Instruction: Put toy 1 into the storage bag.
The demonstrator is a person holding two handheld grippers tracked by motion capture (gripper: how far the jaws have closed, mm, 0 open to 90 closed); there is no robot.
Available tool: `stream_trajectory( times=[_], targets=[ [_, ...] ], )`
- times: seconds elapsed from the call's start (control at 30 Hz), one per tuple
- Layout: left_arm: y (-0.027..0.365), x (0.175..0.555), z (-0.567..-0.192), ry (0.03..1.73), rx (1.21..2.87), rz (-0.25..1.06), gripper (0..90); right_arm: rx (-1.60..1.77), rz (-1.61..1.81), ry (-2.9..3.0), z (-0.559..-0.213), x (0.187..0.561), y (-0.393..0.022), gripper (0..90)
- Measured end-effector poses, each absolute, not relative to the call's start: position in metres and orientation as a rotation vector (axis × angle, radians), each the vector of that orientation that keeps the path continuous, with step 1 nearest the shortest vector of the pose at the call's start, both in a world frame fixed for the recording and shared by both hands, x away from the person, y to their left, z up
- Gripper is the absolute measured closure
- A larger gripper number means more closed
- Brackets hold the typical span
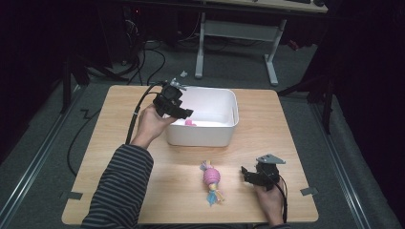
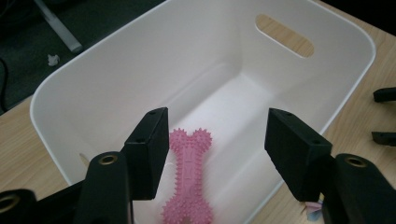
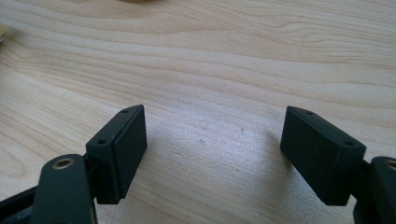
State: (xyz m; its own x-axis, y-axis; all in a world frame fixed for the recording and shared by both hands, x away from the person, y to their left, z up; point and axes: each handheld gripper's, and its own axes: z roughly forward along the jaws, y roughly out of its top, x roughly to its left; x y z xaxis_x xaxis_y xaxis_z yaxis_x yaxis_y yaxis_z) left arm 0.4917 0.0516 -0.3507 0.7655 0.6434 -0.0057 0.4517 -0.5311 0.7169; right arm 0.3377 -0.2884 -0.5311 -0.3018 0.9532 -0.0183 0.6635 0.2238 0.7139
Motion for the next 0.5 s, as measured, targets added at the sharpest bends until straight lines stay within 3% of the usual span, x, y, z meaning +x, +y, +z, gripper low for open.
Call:
stream_trajectory(
  times=[0.5],
  targets=[
    [0.084, 0.459, -0.345, 0.815, 2.106, 0.375, 34.5, 1.486, 0.844, 2.047, -0.531, 0.337, -0.288, 22.8]
  ],
)
